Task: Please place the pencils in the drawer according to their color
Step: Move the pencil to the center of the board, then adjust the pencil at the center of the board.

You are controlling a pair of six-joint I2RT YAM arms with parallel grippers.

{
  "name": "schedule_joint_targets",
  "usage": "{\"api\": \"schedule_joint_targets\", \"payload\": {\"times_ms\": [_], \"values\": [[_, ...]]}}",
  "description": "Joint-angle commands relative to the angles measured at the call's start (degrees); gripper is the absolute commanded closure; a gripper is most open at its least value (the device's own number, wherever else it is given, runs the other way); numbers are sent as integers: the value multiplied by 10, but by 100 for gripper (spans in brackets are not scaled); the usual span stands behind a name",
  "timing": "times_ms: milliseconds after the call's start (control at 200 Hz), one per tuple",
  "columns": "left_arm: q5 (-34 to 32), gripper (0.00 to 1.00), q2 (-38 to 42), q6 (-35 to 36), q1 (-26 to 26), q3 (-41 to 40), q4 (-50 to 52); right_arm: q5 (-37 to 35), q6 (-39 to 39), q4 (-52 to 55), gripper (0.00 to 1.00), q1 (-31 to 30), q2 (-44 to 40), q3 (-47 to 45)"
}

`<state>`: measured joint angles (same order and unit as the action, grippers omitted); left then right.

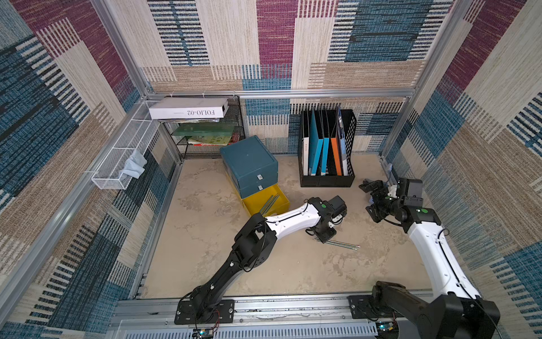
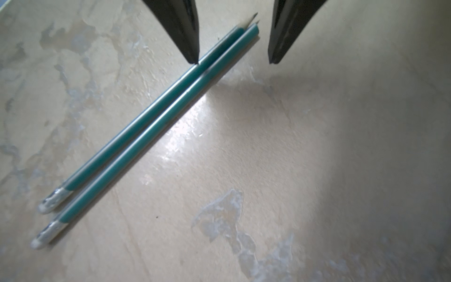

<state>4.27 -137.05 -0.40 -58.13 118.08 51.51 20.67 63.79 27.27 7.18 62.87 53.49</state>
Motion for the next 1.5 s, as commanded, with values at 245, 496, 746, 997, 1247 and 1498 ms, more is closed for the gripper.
{"api": "schedule_joint_targets", "payload": {"times_ms": [245,496,746,997,1247,1498], "values": [[-15,52,-24,7,-4,-20,7,3,-3,-11,1,1,-11,-13],[-25,59,-27,11,-6,-33,6,11,-2,-14,1,-1,-32,-42],[-53,59,-59,18,-4,23,19,12,-6,-7,1,0,-61,-69],[-50,59,-72,24,-3,46,28,13,-11,-1,1,0,-68,-74],[-26,60,-6,13,-8,-57,7,13,-10,0,1,0,-74,-74],[-34,57,59,5,-14,-109,-27,13,-10,-3,1,0,-73,-79]]}}
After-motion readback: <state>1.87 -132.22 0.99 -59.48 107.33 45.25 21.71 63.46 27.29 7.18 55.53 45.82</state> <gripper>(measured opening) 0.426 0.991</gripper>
